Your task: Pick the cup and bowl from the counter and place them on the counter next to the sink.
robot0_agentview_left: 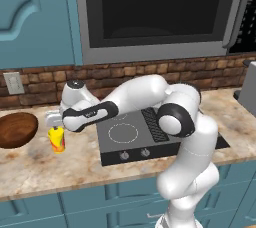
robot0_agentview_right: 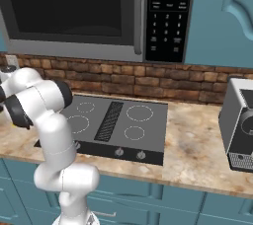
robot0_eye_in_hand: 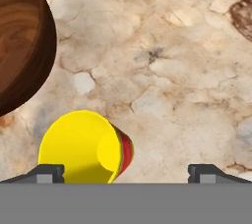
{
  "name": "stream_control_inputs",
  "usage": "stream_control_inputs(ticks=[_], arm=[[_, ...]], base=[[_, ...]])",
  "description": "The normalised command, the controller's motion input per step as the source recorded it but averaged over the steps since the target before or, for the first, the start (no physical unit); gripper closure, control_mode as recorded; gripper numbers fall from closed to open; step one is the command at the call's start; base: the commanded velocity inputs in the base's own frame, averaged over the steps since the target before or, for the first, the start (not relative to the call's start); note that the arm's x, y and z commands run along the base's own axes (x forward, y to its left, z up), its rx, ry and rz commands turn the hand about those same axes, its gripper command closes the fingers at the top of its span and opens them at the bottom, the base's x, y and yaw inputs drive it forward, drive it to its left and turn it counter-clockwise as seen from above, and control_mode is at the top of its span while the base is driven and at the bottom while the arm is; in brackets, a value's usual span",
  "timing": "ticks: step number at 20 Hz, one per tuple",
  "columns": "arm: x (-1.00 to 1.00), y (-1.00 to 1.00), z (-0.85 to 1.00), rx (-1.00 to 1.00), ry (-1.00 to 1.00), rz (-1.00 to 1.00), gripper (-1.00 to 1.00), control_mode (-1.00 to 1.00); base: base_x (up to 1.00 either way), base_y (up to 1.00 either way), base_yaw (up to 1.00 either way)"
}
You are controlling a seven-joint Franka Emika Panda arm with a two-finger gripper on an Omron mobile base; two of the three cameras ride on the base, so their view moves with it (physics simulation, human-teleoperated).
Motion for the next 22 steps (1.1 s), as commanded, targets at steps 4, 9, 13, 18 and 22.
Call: stream_control_inputs(ticks=[4, 9, 13, 18, 22], arm=[[0.00, 0.05, -0.11, 0.00, 0.00, 0.00, -1.00, -1.00], [0.00, 0.03, -0.11, 0.00, 0.00, 0.00, -1.00, -1.00], [0.00, 0.00, -0.11, 0.00, 0.01, 0.00, -1.00, -1.00], [0.00, 0.00, -0.14, 0.00, 0.00, 0.00, -1.00, -1.00], [0.00, 0.00, -0.16, 0.00, 0.00, 0.00, -1.00, -1.00]], base=[[0.00, 0.00, 0.00], [0.00, 0.00, 0.00], [0.00, 0.00, 0.00], [0.00, 0.00, 0.00], [0.00, 0.00, 0.00]])
